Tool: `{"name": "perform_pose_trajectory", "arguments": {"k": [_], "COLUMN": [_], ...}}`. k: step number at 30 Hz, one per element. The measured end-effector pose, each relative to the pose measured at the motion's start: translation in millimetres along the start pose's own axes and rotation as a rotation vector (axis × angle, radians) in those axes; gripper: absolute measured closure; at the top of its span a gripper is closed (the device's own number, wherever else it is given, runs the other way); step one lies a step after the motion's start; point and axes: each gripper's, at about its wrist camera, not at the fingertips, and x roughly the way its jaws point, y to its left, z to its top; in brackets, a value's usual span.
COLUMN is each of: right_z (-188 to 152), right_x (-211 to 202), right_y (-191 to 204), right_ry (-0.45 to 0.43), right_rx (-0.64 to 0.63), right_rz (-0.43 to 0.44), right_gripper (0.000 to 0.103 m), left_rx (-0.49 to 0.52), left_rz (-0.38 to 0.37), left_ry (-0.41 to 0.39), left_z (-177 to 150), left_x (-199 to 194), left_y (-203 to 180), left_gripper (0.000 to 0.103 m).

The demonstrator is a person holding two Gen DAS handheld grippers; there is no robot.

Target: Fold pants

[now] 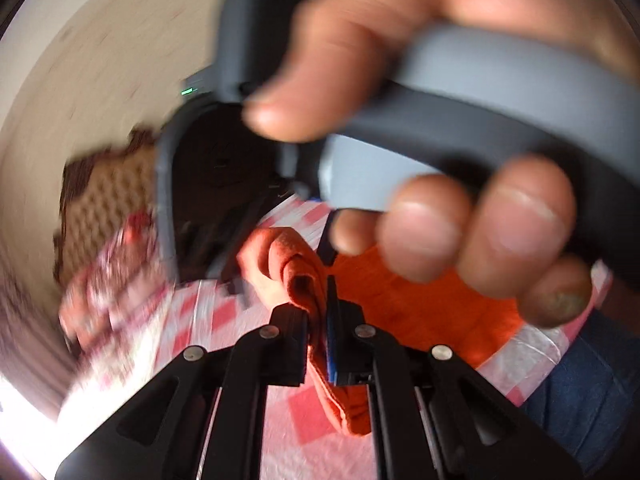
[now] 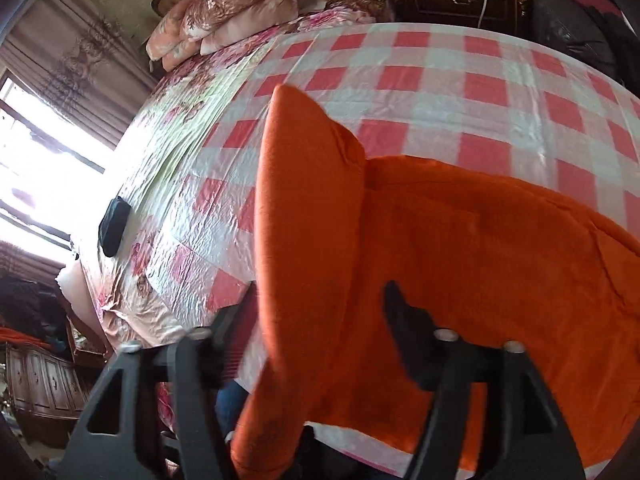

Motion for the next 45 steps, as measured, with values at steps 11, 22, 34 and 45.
{"name": "perform_pose_trajectory", "arguments": {"k": [11, 22, 34, 45], "right_z": [-46.6, -80.9, -107.6, -93.2], "right_x": [-12.5, -75.9, -41.7, -47.0], "right_y": [-121.5, -171.1, -251.8, -249.9], "right_ry": [-0.061, -0.252, -0.21, -0.282], "right_rx": [0.129, 0.081, 0.343, 0.392], "right_rz": [0.001, -0.162, 0.077, 0.086], "right_gripper": [0.097, 0.098, 0.087, 0.097], "left_rx": [0.157, 0.038, -0.48, -0.26], "left_rz": [-0.13, -0.318, -0.374, -0.309], "left_ry": [0.013, -0.041, 0.157, 0.21], "left_z": [24.4, 61.6, -3.6, -41.7], "left_x": [23.7, 27.9, 47.0, 39.9], "left_y": [-83.2, -108.3, 29.2, -28.1], "left_gripper": [0.096, 0.09, 0.045, 0.038]}}
